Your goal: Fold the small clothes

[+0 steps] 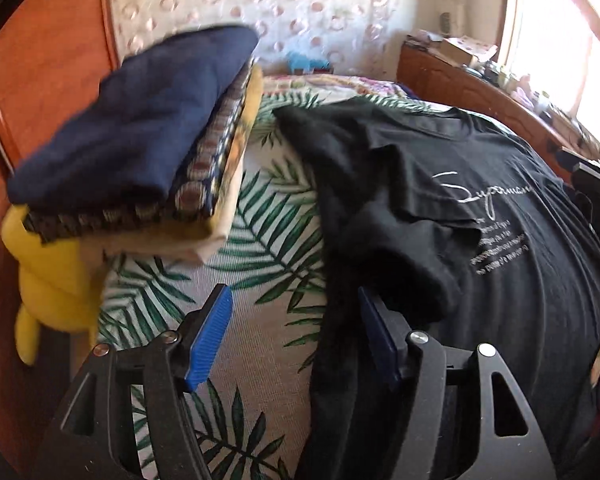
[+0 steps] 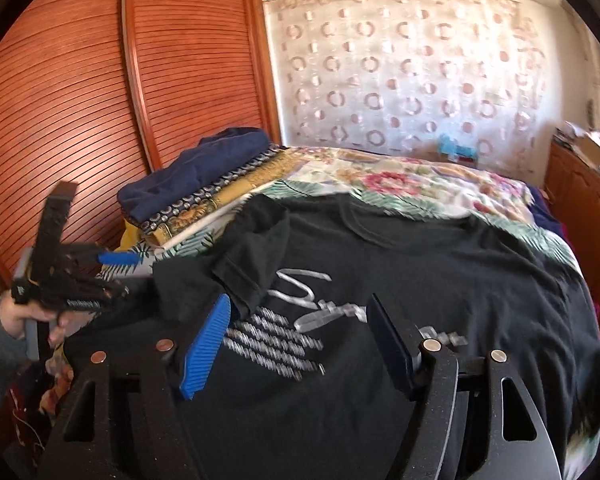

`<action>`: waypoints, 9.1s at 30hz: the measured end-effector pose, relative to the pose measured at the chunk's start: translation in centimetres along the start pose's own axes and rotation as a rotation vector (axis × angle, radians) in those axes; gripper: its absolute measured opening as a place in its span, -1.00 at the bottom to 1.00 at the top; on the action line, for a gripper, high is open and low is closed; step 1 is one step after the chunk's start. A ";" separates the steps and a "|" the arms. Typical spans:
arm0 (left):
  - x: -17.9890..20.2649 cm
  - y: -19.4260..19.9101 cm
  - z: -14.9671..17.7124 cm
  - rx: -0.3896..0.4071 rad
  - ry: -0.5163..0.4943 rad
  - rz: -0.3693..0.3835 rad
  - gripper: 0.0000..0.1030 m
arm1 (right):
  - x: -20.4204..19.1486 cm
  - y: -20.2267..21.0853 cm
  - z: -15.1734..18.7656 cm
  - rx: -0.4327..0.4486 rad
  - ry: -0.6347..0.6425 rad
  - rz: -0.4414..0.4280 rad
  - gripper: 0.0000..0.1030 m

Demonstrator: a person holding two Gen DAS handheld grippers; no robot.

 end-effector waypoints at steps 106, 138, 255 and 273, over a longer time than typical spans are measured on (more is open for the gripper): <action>10.1 -1.8 0.7 -0.019 -0.030 0.225 -0.30 | 10.5 1.9 8.5 -0.229 -0.088 0.212 -0.17; 13.5 3.4 -0.7 0.047 -0.144 0.196 0.51 | 10.5 2.6 8.9 -0.233 -0.091 0.246 -0.17; 19.2 2.5 -4.5 0.206 -0.226 0.227 0.65 | 20.3 -0.7 2.6 -0.263 -0.155 0.208 -0.96; 15.5 2.2 -4.2 0.198 -0.176 0.194 0.65 | 17.1 -6.6 -2.0 -0.252 -0.028 0.212 -0.02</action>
Point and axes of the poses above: each gripper's, at about its wrist camera, not at the fingertips, and y roughly against the way its jaws point, x to its right, z to its underside, the point moved 5 cm from there along -y, roughly the way its jaws point, and after that the axes turned 9 degrees about z, right-handed, at the moved point
